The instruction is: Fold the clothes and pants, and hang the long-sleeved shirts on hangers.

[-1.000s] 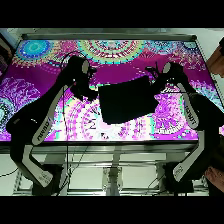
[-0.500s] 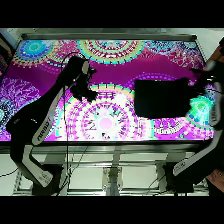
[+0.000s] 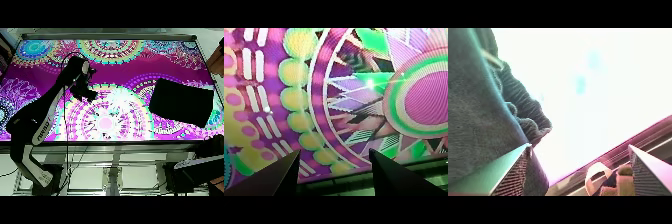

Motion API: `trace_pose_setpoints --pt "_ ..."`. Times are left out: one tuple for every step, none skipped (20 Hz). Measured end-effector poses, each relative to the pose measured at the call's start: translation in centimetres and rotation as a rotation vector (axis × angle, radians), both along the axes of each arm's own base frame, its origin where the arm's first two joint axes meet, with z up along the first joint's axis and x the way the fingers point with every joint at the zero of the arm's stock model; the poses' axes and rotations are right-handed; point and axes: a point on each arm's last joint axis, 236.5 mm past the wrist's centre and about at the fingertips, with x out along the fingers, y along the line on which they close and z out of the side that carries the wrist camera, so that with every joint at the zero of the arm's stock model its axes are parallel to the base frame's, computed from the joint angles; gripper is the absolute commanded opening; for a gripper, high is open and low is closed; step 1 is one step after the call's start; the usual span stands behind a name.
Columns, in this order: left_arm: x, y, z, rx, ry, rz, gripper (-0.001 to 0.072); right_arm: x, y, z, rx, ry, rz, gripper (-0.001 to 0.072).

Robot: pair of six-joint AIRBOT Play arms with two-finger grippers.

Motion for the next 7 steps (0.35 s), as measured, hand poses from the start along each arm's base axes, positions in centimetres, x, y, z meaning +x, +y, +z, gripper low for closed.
trace_pose_setpoints --pt "0.0 0.0 0.0 0.000 0.000 0.000 0.0511 0.3 0.1 0.9 0.001 -0.038 -0.012 0.0665" --pt "0.0 0.0 0.0 0.000 0.000 0.000 0.0511 0.8 0.4 1.9 0.002 -0.081 -0.015 0.0665" --pt "0.0 0.0 0.0 0.000 0.000 0.000 0.0511 1.5 0.9 2.8 0.004 -0.118 -0.011 0.0665" --pt "0.0 0.0 0.0 0.000 0.000 0.000 0.0511 2.3 1.5 3.8 0.001 -0.152 0.000 0.0665" --pt "0.0 0.0 0.0 0.000 0.000 0.000 0.0511 3.2 2.4 4.8 -0.001 -0.182 0.018 0.0665" --pt "0.0 0.0 0.0 0.000 0.000 0.000 0.0511 4.1 3.5 5.7 -0.004 -0.209 0.045 0.0665" --pt "0.0 0.0 0.0 0.000 0.000 0.000 0.0511 5.0 4.5 6.6 -0.009 -0.229 0.072 0.0665"
